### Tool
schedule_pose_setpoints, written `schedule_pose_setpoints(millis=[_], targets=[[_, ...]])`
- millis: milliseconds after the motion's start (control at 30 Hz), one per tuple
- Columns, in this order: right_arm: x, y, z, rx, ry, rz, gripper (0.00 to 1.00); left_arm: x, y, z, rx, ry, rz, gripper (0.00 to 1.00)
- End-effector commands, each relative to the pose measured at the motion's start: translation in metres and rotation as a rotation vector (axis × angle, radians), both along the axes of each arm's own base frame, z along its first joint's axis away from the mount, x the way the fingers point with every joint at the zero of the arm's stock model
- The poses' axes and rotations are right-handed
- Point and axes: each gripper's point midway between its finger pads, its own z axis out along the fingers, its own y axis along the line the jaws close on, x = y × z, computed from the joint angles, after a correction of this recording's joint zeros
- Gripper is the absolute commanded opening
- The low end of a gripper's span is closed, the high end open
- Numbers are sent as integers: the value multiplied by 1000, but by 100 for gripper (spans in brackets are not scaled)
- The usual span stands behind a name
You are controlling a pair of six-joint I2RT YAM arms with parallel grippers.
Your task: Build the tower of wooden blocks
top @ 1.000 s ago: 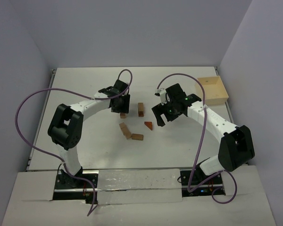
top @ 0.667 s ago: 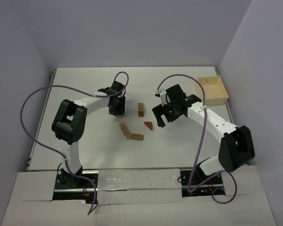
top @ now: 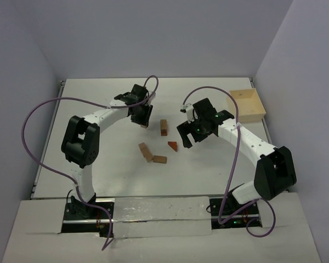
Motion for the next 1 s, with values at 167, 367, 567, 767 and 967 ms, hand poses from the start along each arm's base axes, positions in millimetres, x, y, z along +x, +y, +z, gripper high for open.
schedule_pose_setpoints(millis=[167, 367, 567, 767, 967], targets=[[4, 1, 18, 37, -61, -5, 100, 25, -55, 106, -96, -250, -508, 1], [3, 0, 20, 46, -62, 0, 100, 6, -68, 92, -53, -99, -730, 3], [2, -6, 27, 58, -78, -8, 100, 12, -77, 72, 89, -134, -831, 1], [2, -13, 31, 59, -93, -24, 100, 7, -84, 59, 111, -86, -879, 2], [0, -14, 38, 68, -107, -14, 100, 6, -86, 44, 173, -82, -916, 7]])
